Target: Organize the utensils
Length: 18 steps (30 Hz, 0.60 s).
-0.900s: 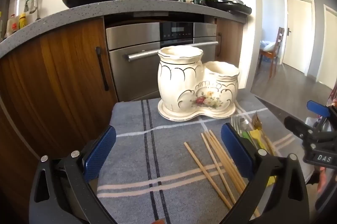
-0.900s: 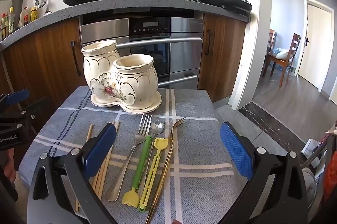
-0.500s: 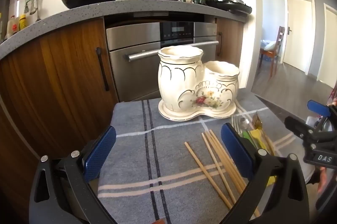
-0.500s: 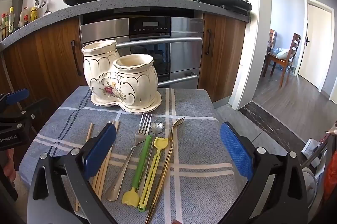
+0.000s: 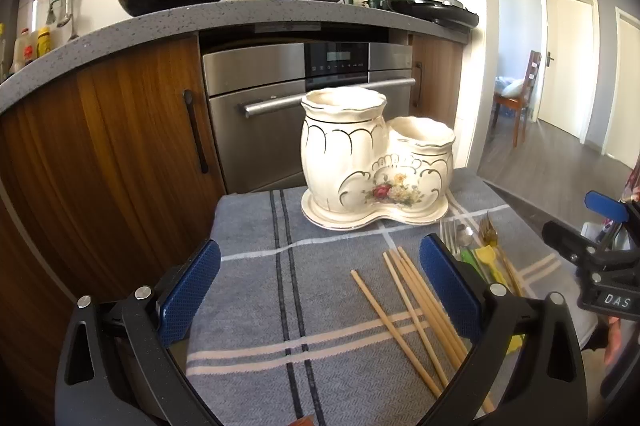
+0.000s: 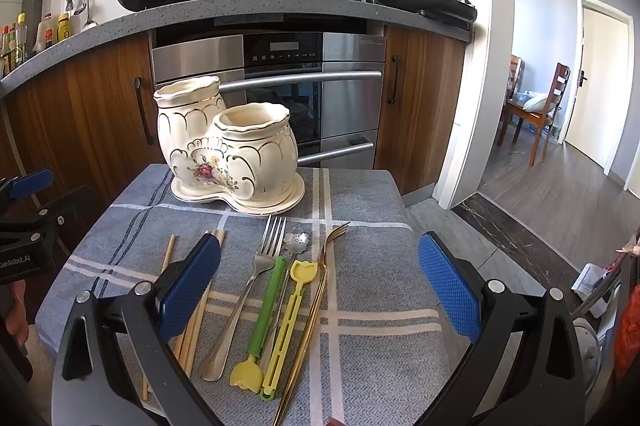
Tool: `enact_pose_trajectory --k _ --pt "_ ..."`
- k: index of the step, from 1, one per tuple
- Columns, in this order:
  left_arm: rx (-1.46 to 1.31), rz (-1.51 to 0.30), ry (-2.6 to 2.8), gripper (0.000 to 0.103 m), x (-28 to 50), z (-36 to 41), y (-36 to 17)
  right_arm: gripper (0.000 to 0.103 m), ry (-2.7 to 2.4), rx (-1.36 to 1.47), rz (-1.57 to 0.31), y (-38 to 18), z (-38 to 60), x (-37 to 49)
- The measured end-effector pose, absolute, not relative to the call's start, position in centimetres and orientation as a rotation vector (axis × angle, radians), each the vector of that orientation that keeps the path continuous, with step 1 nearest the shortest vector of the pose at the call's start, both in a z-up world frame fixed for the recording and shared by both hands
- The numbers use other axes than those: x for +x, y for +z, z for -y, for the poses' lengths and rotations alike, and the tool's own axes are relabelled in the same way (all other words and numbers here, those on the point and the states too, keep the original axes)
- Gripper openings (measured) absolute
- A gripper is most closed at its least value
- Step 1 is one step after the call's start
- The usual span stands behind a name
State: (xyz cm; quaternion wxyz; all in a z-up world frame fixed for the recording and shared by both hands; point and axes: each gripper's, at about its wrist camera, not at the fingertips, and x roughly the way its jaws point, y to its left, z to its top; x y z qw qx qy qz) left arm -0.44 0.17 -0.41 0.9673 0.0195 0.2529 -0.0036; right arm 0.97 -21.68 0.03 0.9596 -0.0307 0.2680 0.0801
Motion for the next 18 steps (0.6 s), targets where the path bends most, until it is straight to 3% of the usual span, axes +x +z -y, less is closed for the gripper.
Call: enact_pose_trajectory --k 18 --pt "0.04 -0.516 -0.006 0.099 -0.16 -0.13 0.03 0.098 0.162 -0.063 -0.543 -0.01 21.64 0.95"
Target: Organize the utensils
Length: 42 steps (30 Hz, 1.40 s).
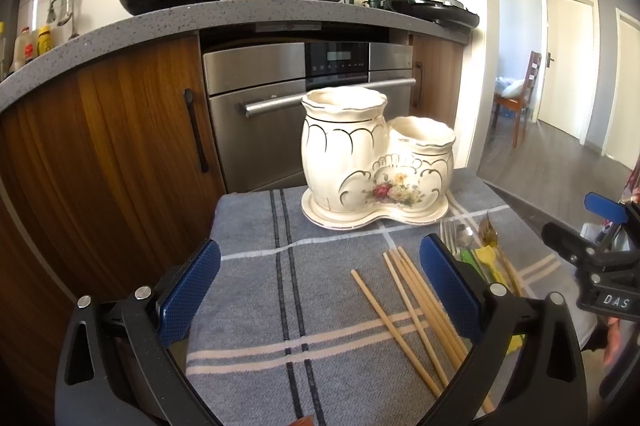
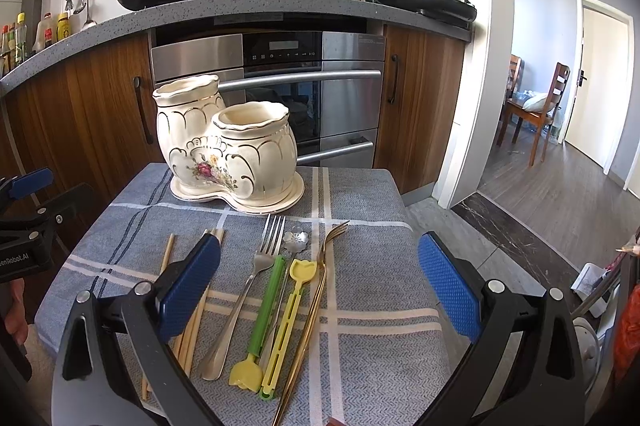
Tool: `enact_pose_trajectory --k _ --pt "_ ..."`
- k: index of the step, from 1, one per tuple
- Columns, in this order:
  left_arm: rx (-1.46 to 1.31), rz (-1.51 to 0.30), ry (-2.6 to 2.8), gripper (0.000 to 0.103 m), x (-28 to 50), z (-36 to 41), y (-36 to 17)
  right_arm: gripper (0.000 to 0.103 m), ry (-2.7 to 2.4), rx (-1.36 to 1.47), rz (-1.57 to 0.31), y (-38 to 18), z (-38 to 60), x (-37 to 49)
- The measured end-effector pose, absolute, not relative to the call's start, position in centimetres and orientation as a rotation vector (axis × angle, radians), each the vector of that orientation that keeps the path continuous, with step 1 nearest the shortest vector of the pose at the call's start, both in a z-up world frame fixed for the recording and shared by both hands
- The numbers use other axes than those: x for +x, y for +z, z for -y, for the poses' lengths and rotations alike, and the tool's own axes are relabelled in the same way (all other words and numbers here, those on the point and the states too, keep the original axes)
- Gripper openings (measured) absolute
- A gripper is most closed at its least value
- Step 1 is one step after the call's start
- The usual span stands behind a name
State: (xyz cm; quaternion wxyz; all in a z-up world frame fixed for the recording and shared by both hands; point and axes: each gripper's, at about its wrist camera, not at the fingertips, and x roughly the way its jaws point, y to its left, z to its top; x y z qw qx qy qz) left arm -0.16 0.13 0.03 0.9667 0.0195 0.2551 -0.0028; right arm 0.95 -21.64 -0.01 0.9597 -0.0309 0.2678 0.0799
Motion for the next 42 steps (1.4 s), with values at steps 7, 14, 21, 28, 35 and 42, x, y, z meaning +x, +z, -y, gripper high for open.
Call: enact_pose_trajectory --k 7,14,21,28,35,42 --pt "0.039 -0.518 -0.006 0.099 -0.14 -0.07 -0.06 0.098 0.162 -0.064 -0.543 -0.01 21.64 0.96" --pt "0.036 -0.519 -0.004 0.099 -0.15 -0.1 -0.21 0.098 0.161 -0.063 -0.543 0.03 21.64 0.91" --pt "0.036 -0.522 -0.005 0.099 -0.02 -0.24 -0.27 0.098 0.163 -0.065 -0.546 -0.03 21.65 0.95" --pt "0.036 -0.525 -0.004 0.099 0.08 -0.26 -0.39 0.098 0.163 -0.065 -0.547 -0.1 21.63 1.0" --pt "0.038 -0.526 -0.005 0.099 0.11 -0.24 -0.49 0.098 0.163 -0.064 -0.55 -0.46 21.7 1.15" --pt "0.04 -0.532 -0.005 0.099 0.17 -0.14 -0.74 0.098 0.155 -0.066 -0.55 -0.74 21.83 1.23"
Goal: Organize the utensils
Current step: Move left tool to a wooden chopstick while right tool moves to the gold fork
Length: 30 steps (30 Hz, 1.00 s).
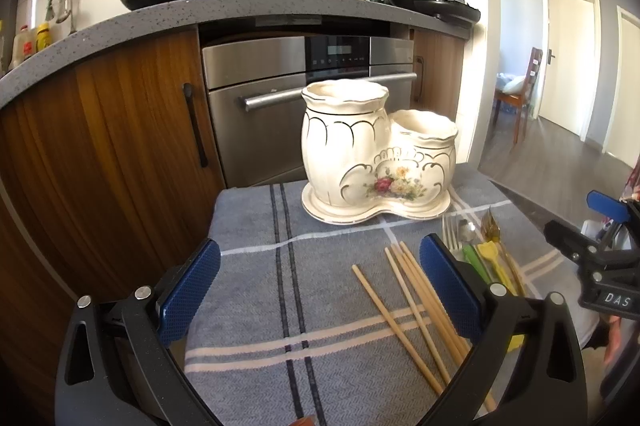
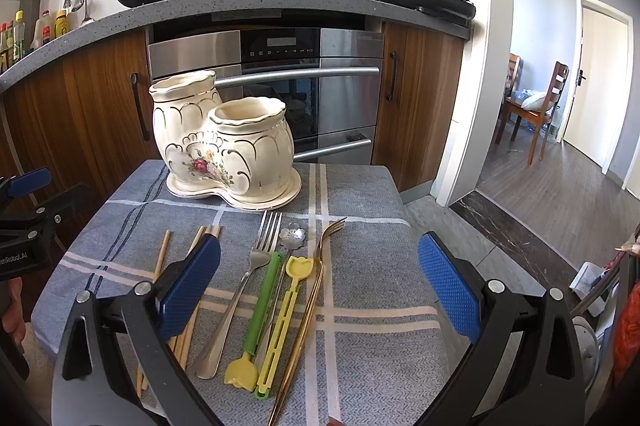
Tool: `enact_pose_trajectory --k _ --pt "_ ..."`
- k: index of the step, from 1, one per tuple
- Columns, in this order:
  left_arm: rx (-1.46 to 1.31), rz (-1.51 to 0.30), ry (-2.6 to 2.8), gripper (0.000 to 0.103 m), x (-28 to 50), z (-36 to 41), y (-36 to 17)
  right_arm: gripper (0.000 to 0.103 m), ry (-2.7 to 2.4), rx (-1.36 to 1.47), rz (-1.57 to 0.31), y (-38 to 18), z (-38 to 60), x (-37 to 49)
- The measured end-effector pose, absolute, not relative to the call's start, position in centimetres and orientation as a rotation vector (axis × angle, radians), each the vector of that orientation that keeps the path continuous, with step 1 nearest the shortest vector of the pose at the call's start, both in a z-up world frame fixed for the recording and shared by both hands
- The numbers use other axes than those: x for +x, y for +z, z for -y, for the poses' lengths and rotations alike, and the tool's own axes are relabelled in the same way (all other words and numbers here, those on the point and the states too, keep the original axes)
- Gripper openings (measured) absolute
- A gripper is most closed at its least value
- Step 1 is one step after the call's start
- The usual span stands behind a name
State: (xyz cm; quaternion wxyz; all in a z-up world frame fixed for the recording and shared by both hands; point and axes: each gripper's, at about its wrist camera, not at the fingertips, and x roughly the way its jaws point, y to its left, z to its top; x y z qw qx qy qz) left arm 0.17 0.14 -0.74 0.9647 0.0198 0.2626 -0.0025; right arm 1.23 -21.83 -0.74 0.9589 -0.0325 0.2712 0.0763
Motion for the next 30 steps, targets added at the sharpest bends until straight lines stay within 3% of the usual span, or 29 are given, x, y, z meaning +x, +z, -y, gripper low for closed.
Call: enact_pose_trajectory --k 9,17,19,23,30 --pt "0.051 -0.529 -0.028 0.099 0.3 0.5 -0.9 0.098 0.146 -0.077 -0.561 -1.5 22.8 1.4" --pt "0.075 -0.673 -0.114 0.095 1.9 1.9 -3.3 0.097 0.143 -0.043 -0.617 -2.7 24.4 1.8" --pt "0.066 -0.708 -0.127 0.094 2.2 2.1 -3.8 0.092 0.143 -0.028 -0.629 -2.8 24.8 1.8" --pt "0.096 -0.786 -0.159 0.073 2.6 3.2 -5.0 0.073 0.144 -0.04 -0.647 -3.2 25.2 2.2" --pt "0.099 -0.859 -0.174 0.055 2.8 4.2 -6.2 0.051 0.211 0.027 -0.726 -4.2 25.3 3.4"
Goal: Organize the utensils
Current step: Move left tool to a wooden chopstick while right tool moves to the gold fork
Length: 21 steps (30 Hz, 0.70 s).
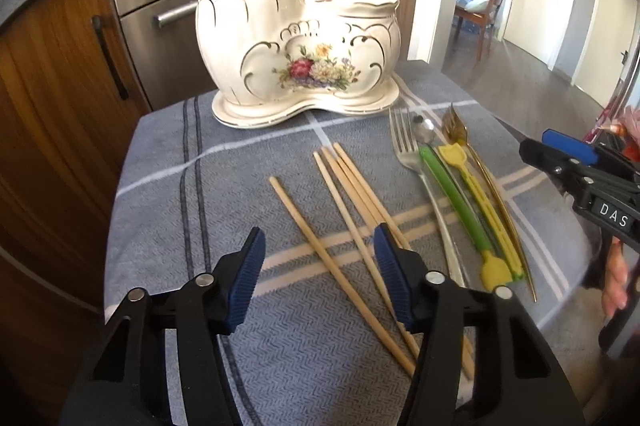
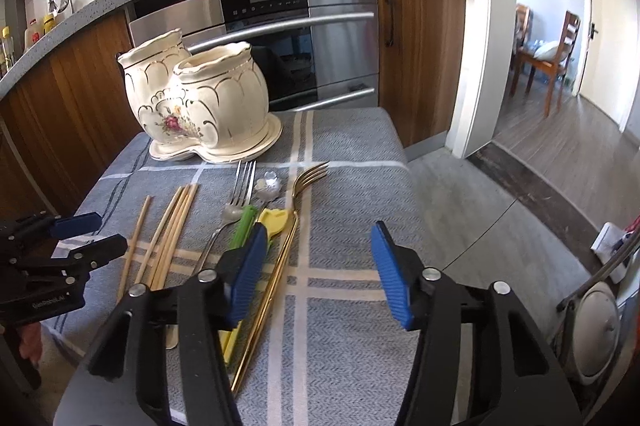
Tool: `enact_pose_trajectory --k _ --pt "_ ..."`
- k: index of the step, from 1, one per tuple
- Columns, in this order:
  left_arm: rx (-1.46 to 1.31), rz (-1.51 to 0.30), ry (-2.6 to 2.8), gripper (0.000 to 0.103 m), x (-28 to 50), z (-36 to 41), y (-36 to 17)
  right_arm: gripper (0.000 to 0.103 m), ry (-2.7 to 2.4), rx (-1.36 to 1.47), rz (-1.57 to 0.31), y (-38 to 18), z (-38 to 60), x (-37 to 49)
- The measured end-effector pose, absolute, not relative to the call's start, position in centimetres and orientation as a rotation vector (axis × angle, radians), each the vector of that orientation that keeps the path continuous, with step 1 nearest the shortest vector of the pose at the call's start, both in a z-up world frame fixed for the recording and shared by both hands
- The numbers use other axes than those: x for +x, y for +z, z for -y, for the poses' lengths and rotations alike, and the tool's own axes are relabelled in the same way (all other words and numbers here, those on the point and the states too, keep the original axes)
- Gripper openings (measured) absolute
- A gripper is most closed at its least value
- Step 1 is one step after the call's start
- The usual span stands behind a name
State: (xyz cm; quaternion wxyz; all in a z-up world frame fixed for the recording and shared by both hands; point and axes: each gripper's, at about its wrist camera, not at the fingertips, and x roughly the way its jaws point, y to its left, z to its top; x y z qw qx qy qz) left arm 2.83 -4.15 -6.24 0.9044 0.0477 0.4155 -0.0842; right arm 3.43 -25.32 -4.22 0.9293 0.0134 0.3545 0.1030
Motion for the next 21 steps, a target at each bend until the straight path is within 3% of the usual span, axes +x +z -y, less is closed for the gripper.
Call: enact_pose_trajectory --k 5,9,14,17,21 --pt "0.042 -0.914 -0.194 0.038 3.3 3.8 -7.0 0.034 0.23 0.03 -0.785 -5.2 24.4 4.1" --pt "0.028 -0.944 -0.188 0.027 3.4 3.6 -7.7 0.032 0.244 0.025 -0.817 -5.6 23.9 4.1" --pt "0.06 -0.943 -0.184 0.023 3.6 3.6 -8.1 0.032 0.251 0.017 -0.84 -5.9 23.4 4.4" --pt "0.087 -0.933 -0.178 0.011 3.9 3.4 -8.0 0.032 0.257 0.031 -0.864 -6.2 23.4 4.8" --pt "0.093 -0.932 -0.198 0.008 4.4 2.7 -7.8 0.024 0.258 0.042 -0.876 -6.3 23.2 5.4"
